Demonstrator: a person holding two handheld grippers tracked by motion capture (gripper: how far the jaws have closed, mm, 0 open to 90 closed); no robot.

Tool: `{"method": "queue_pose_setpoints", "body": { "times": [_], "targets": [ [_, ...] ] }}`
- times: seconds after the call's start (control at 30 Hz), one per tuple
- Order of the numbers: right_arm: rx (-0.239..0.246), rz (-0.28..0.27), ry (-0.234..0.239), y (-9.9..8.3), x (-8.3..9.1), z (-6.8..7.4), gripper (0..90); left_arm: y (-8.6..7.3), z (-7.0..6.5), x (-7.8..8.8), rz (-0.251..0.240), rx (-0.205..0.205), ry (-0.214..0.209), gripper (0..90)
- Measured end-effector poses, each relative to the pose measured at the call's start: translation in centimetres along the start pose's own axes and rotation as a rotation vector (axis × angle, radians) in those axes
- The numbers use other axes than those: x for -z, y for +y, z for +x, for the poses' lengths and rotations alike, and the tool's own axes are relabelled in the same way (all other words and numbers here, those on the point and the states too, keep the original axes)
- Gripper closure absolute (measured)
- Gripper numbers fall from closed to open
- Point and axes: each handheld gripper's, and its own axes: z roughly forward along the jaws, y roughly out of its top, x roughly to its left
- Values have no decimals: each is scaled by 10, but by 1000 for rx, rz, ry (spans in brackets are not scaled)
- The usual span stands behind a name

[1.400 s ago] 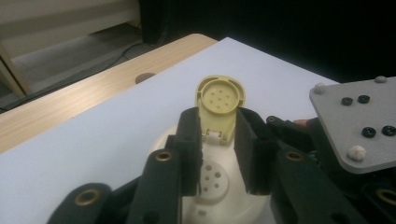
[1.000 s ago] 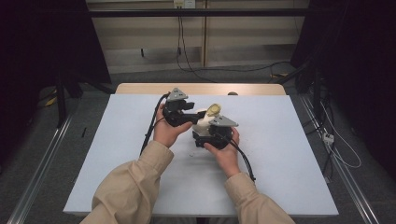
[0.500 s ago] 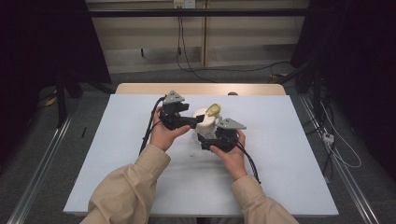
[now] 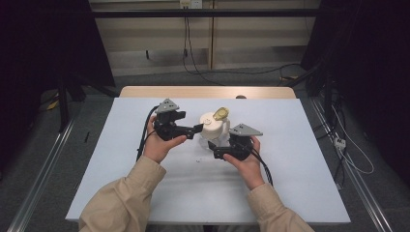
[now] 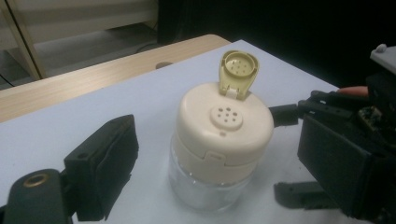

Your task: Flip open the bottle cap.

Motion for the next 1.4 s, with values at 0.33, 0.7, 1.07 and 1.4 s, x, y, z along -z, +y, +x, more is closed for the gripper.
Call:
{"method": "queue_pose_setpoints", "body": {
  "times": [0.33,0.7,1.07,1.4],
  "targets": [
    [45,-6,9,-4,26,-2,65,-25,8,21,5,22,9,103],
    [35,-4,50,-17,52,-9,59,-52,17,46,0,23,26,65],
    [44,-21,58,-26,75,-17,55,-79,23,67,8,29,17,52],
    [38,-18,49,-38,95,-25,54,-100,30,86,-1,62,30,53]
  ]
}}
